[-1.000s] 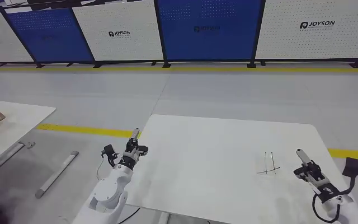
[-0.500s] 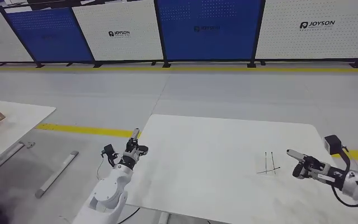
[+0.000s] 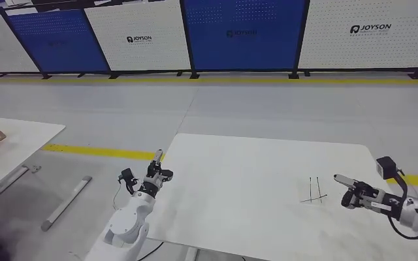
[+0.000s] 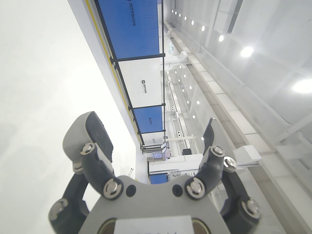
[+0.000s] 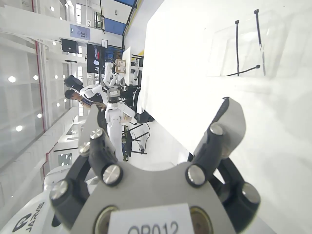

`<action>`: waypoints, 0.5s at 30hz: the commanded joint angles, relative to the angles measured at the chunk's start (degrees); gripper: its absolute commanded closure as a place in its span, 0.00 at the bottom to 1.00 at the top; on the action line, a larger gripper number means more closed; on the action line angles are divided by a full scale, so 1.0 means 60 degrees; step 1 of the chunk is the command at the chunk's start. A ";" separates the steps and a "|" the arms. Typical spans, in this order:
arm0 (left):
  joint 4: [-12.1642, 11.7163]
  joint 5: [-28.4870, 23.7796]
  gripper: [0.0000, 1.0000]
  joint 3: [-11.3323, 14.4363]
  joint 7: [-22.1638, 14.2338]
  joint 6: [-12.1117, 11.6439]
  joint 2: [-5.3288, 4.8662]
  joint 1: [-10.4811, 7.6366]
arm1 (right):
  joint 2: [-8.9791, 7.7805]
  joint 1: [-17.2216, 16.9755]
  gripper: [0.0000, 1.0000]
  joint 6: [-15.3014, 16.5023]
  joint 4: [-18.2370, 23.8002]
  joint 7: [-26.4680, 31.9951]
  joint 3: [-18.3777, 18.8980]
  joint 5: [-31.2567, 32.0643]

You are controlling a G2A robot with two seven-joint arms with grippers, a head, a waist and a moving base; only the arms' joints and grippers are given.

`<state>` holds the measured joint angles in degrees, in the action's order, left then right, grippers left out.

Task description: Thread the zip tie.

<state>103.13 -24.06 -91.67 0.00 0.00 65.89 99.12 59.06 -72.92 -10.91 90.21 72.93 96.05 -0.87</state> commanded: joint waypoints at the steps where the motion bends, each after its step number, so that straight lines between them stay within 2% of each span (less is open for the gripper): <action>1: 0.0000 0.0000 0.00 0.0000 0.0000 0.0000 0.0000 0.0000 | 0.0000 0.0001 0.00 0.0000 -0.0001 0.0001 0.0000 0.0000; 5: 0.0000 0.0000 0.00 0.0000 0.0000 0.0000 0.0000 0.0000 | 0.0001 0.0066 0.00 -0.0104 0.0030 0.0231 -0.0057 -0.0160; 7: 0.0000 0.0000 0.00 0.0000 0.0000 0.0000 0.0000 0.0000 | -0.0072 0.0583 0.00 -0.0357 0.0129 0.0969 -0.0224 0.0044; 10: 0.0000 0.0000 0.00 0.0000 0.0000 0.0000 0.0000 0.0000 | -0.0179 0.1138 0.00 -0.0411 -0.0081 0.1118 -0.1055 0.0015; 15: 0.0000 0.0000 0.00 0.0000 0.0000 0.0000 0.0000 0.0000 | -0.0465 0.2089 0.00 -0.0268 -0.1242 0.1118 -0.2622 -0.0381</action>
<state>103.13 -24.06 -91.67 0.00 0.00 65.89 99.12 56.66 -61.62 -12.91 84.64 79.64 82.58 -2.39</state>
